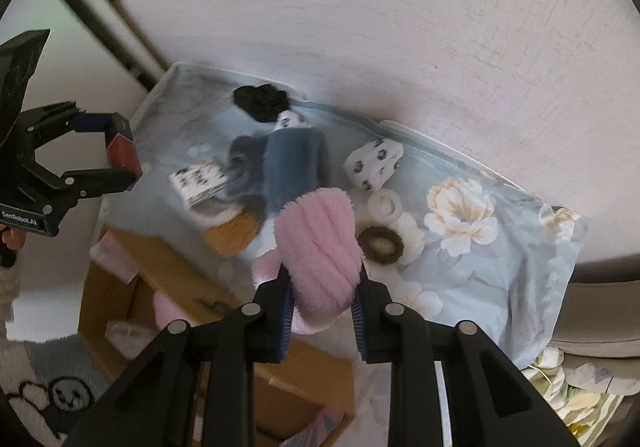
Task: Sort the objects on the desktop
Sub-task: 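Carry the lipstick and pink hair tie over the cardboard box with both tools, then open both tools to drop the lipstick and pink hair tie into the box, then move both tools back toward the grey sock and brown hair tie, then grasp the grey fuzzy slipper with left tool while right tool grasps brown hair tie, then carry the grey slipper and brown hair tie over the cardboard box with both tools, then open both tools to drop the grey slipper and brown hair tie into the box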
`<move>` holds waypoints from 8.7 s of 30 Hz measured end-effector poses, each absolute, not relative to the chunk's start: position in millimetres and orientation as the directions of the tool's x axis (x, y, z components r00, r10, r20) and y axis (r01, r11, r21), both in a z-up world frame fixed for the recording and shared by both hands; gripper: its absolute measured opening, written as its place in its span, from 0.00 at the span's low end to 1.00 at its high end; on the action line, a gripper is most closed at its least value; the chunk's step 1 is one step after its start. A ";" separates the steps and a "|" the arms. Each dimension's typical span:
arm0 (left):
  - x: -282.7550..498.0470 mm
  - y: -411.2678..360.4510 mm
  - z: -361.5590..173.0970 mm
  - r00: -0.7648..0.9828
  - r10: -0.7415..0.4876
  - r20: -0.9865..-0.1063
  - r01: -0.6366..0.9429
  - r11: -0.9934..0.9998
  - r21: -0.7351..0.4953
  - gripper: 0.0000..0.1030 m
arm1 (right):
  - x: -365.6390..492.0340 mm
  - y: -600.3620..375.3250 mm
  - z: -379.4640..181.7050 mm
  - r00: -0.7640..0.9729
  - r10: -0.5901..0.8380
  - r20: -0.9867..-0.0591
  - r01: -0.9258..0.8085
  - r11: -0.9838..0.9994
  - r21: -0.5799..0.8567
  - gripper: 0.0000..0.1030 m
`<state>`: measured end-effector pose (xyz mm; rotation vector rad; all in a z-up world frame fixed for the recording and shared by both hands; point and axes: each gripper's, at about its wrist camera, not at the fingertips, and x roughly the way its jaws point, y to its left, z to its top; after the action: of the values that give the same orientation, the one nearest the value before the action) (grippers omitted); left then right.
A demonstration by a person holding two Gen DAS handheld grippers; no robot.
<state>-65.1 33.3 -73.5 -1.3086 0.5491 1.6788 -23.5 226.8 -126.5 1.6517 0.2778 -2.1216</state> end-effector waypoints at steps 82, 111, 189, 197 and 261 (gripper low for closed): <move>61.6 -24.5 -75.2 -0.088 0.293 -0.952 -0.888 -0.457 -0.059 1.00 | 104.3 201.7 -149.8 0.002 -0.346 -0.938 0.601 -0.750 0.278 0.99; -30.4 -11.2 -62.0 -0.111 0.343 -0.933 -0.873 -0.483 -0.074 1.00 | 6.9 265.0 -145.9 -0.195 -0.220 -0.956 0.273 -0.948 0.163 0.99; -64.3 110.4 -80.9 0.033 0.365 -0.930 -0.944 -0.293 -0.149 0.24 | -41.8 297.2 -162.6 -0.149 -0.194 -0.970 0.341 -0.931 0.134 0.15; -31.8 76.5 -28.3 0.022 0.412 -0.911 -0.937 -0.308 -0.163 0.24 | -9.4 262.8 -134.1 -0.172 -0.207 -0.963 0.437 -0.892 0.114 0.15; 91.9 -37.3 -89.6 -0.034 0.293 -0.955 -0.848 -0.514 -0.128 1.00 | 126.2 223.2 -191.4 0.158 -0.268 -0.950 0.590 -0.746 0.308 0.92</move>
<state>91.9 -37.3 -89.6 -1.3785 0.6297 1.6855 126.2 223.2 -191.4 1.7801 0.3076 -1.6638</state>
